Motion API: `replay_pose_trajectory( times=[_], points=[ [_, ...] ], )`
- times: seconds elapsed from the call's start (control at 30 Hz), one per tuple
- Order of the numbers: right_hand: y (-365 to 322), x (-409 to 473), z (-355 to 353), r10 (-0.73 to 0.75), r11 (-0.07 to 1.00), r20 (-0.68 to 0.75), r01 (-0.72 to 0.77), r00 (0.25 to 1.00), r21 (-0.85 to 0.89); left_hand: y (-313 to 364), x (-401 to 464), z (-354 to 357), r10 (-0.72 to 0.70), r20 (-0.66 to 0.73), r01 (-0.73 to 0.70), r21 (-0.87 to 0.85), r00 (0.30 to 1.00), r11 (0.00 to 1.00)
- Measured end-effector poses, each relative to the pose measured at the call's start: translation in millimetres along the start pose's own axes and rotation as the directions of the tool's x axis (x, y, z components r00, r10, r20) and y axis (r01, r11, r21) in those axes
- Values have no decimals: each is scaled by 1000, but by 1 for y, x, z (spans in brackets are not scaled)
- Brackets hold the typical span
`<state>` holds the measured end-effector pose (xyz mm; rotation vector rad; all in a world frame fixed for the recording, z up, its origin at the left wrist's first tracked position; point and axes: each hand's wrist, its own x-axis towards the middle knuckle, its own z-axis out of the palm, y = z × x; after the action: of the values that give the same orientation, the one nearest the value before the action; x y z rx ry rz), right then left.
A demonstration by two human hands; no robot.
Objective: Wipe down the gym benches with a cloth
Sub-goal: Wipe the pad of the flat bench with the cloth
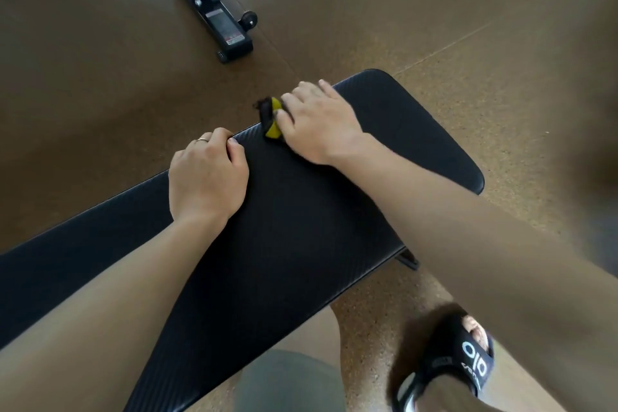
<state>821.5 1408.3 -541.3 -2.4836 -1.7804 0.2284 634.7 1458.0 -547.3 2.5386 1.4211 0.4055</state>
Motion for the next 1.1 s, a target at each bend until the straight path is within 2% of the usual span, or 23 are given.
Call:
replay_pose_trajectory(
  times=[0.13,0.23,0.27,0.33,0.43,0.57,0.7,0.77,0.83,0.93,1.03,1.1],
  points=[
    [73,-4,-21,260,965,-89,-263,961,-20,2,-1,-1,-9,3,9,-15,1000,1000],
    [105,-26,-31,531,845,-9,-528,847,82,1,-1,-1,-8,0,8,-15,1000,1000],
    [104,-32,-29,581,807,7,-577,814,128,1,-1,-1,-4,2,4,-14,1000,1000],
    [92,-47,-16,611,787,-54,-598,790,153,2,0,-1,-5,9,5,-14,1000,1000],
    [59,-85,-1,585,811,-152,-581,797,73,3,0,-1,-14,16,15,-20,1000,1000],
    [31,-112,6,568,822,-95,-570,817,15,3,-1,-1,-13,6,14,-16,1000,1000],
    [28,-56,-4,587,810,-45,-586,809,34,3,-1,0,-17,7,17,-13,1000,1000],
    [15,-22,-5,553,833,-35,-552,832,46,1,1,1,-19,6,19,-15,1000,1000],
    [-6,-5,1,454,891,-54,-451,889,55,-1,3,2,-21,5,21,-15,1000,1000],
    [-29,-31,9,247,968,-67,-243,967,63,0,1,3,-15,2,15,-2,1000,1000],
    [-32,-91,11,51,999,-36,-50,998,22,0,-2,2,-5,4,5,-5,1000,1000],
    [-17,-116,9,-29,999,13,30,999,-25,0,-2,2,-7,6,7,-4,1000,1000]
  ],
)
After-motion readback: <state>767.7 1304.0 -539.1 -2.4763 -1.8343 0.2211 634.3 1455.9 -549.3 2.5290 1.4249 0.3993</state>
